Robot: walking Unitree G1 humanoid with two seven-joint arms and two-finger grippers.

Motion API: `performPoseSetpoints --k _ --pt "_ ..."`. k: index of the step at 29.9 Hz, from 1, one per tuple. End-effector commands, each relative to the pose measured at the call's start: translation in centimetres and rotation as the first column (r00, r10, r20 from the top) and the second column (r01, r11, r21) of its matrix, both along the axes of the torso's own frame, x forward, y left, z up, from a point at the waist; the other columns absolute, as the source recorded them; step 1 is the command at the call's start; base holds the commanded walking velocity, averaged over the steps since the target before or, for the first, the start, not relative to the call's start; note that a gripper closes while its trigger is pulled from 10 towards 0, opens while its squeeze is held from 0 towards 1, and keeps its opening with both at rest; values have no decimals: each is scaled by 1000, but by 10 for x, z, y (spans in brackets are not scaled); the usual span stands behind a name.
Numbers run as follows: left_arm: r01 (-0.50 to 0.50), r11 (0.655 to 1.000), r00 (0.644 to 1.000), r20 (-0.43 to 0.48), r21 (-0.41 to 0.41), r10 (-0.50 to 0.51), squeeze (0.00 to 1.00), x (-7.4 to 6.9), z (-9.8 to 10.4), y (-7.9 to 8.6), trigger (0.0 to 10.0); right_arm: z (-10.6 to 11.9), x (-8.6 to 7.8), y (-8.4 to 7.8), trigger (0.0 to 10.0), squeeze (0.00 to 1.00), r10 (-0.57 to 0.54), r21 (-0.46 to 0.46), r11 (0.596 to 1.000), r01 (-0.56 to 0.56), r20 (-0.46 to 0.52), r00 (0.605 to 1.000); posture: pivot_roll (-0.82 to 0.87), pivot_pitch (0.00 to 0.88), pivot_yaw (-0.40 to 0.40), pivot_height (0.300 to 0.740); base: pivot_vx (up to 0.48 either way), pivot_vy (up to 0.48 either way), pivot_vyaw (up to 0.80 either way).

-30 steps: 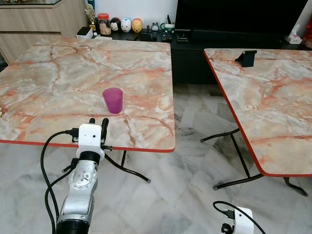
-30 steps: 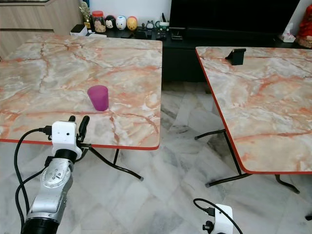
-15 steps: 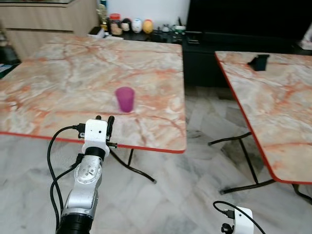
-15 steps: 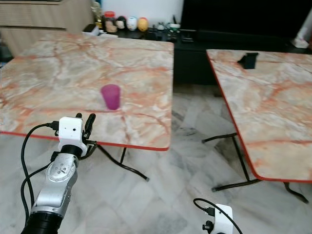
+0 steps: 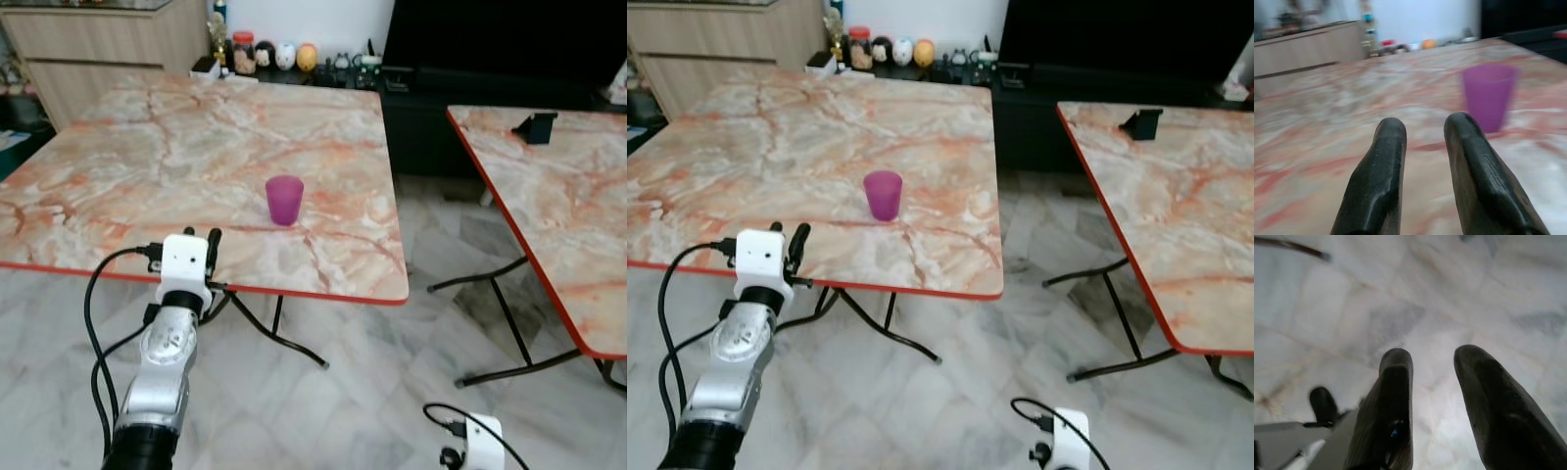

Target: Setting the table

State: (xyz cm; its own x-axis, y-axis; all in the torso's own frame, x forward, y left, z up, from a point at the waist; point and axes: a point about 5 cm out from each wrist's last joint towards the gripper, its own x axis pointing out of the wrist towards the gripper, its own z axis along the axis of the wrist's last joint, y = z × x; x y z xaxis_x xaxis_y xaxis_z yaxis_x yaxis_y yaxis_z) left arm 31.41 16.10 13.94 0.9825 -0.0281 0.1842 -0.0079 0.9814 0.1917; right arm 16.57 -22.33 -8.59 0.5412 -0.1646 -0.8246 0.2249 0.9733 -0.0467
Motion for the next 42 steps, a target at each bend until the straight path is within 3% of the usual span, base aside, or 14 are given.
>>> performPoseSetpoints --k 1,7,18,42 --pt "9 1000 1000 -3 -6 -9 0 1 1 0 10000 0 1 0 10000 0 -1 -1 1000 1 0 1000 112 0 -36 715 0 300 0" --pt "19 1000 1000 7 -6 -18 0 2 4 -2 10000 0 1 0 10000 0 2 -1 1000 -2 1 1000 111 0 -37 715 0 354 0" --pt "110 993 994 0 -52 -110 0 5 6 -14 10000 0 1 -1 10000 0 2 -2 1000 -2 1 1000 111 0 -38 715 0 0 0" --pt "147 988 989 -28 -46 -149 0 8 6 -19 10000 0 1 0 10000 0 9 -10 1000 -9 2 1000 110 0 -32 715 0 0 -142"
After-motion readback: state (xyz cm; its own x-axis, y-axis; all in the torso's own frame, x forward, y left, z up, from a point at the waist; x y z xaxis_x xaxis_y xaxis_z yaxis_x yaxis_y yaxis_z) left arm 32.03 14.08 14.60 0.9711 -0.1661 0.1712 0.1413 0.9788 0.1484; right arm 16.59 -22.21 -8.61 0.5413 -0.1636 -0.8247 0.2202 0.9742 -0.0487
